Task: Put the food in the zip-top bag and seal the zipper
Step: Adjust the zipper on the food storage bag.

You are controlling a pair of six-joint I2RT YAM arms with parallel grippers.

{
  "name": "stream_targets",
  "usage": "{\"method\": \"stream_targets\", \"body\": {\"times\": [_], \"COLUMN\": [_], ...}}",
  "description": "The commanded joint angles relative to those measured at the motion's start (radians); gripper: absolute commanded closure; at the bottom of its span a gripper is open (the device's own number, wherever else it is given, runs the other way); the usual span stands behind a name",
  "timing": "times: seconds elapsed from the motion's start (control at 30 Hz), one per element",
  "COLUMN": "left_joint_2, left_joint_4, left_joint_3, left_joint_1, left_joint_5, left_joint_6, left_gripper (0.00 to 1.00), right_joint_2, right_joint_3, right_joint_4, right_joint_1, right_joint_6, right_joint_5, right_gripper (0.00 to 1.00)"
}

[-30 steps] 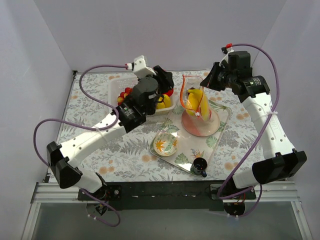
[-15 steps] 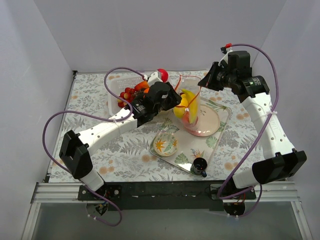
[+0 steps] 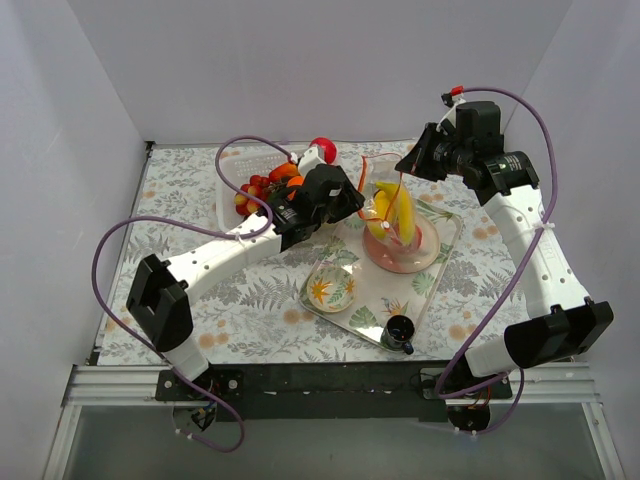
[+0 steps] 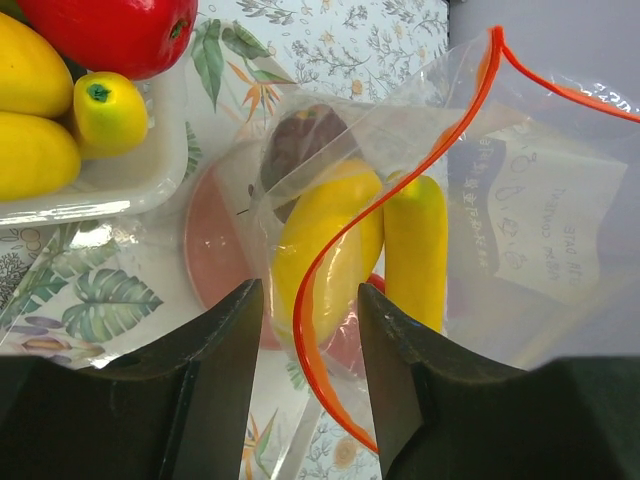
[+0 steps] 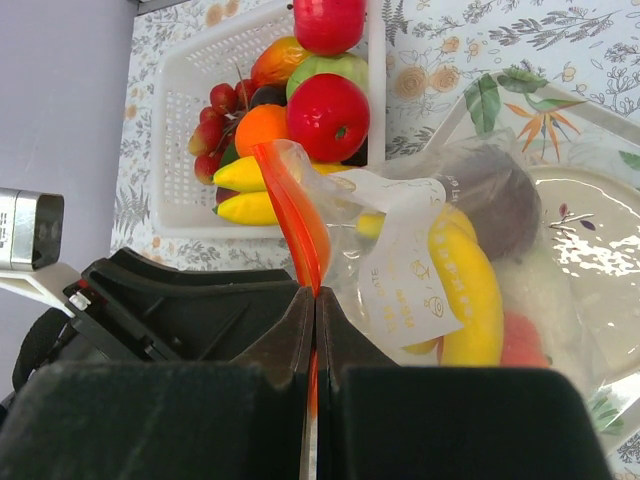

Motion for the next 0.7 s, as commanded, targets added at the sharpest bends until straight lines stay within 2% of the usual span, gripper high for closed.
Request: {"method": "stream_targets", "body": {"times": [0.0,0.13,0.27,0.3,0.4,0.5,0.6,0.67], "left_joint_2": [0.01,0.049,0.041,0.038,0.044,0.076,0.142,0.188], "left_joint_4": [-0.006,-0.006,-0.013,-0.015,-0.067,-0.131,-0.189,-0.22], "left_joint_3": [0.025,0.058,0.068,0.087,0.181,0.279,0.406,0.506], "left_joint_1": [0.002,0.001,0.001,0.001,0.001,0.001,-0.001,-0.015], "left_joint_5": [-0.02,-0.003,-0.031,-0.038,-0.038,-0.015,0.081,0.1], "left_joint_6": [0.0,0.011,0.007,0.014,0.061,0.11,0.152,0.172], "left_gripper": [0.59,0.63,0.72,0.82,0.99,1.0,1.0,0.98], "right_joint_2": [-0.039,-0.048,-0.049,-0.051,-0.049,-0.051,-0.034,0.001], "right_joint_3": [0.042,0.037,0.042,0.036,0.007,-0.023,-0.038,-0.035], "right_joint_4": [0.054,0.05,0.038,0.04,0.038,0.046,0.06,0.051], "right_joint_1": [0.002,0.002,0.002,0.0,0.002,0.002,0.002,0.002], "right_joint_6": [-0.001,-0.003,-0.012,-0.017,-0.03,-0.049,-0.066,-0.067], "right_joint_5": [-0.009,-0.003,0.011,0.015,0.043,0.09,0.135,0.118], "right_gripper": [0.99,0.99,0.99,0.99,0.99,0.99,0.99,0.99]}}
